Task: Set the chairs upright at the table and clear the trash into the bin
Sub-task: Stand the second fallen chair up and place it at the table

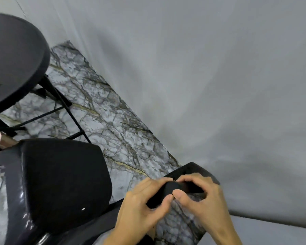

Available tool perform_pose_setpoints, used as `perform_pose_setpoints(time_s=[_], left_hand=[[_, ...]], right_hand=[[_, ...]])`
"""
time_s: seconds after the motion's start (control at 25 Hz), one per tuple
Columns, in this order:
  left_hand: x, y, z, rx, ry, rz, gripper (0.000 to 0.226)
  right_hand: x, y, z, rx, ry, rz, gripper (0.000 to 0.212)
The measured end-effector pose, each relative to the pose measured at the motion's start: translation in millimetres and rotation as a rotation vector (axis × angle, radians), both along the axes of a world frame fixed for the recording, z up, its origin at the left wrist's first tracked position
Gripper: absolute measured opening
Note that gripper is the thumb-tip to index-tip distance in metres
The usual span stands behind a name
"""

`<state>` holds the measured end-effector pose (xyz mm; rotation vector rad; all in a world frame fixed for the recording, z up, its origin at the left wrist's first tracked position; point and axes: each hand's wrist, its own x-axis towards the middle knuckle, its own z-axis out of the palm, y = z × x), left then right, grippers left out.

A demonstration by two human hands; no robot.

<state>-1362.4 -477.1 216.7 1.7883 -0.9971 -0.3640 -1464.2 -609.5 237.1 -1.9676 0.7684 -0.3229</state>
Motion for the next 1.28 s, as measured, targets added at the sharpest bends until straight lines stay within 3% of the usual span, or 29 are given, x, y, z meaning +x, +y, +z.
perform_pose_setpoints(time_s=[0.24,0.36,0.48,0.64,0.76,1.12,1.28], left_hand=[[-1.4,97.0,93.4,-0.262,-0.064,0.129,0.031],[-0.9,138.7,109.7,-0.290,-0.022,0.158,0.043],[1.6,179.1,121.7,-0.275,0.038,0.154,0.031],[6.4,223.2,139.2,-0.279,0.037,0.164,0.030],[7.4,260.7,142.5,-0.278,0.071,0.240,0.015],[23.1,398.2,137.4,-0.217,0.233,0.396,0.009],[32.9,460.6,132.3,-0.146,0.306,0.454,0.019]], right_hand=[[6.2,111.9,110.6,-0.445,-0.088,0.020,0.051],[9.9,157.4,130.4,-0.553,-0.128,-0.012,0.040],[11.9,193.0,143.0,-0.508,-0.094,0.024,0.036],[15.8,230.8,156.3,-0.374,-0.109,0.218,0.038],[14.1,246.4,162.5,-0.349,-0.092,0.378,0.036],[13.4,239.8,154.8,-0.214,-0.029,0.698,0.039],[21.1,237.8,143.0,-0.156,-0.046,0.766,0.028]])
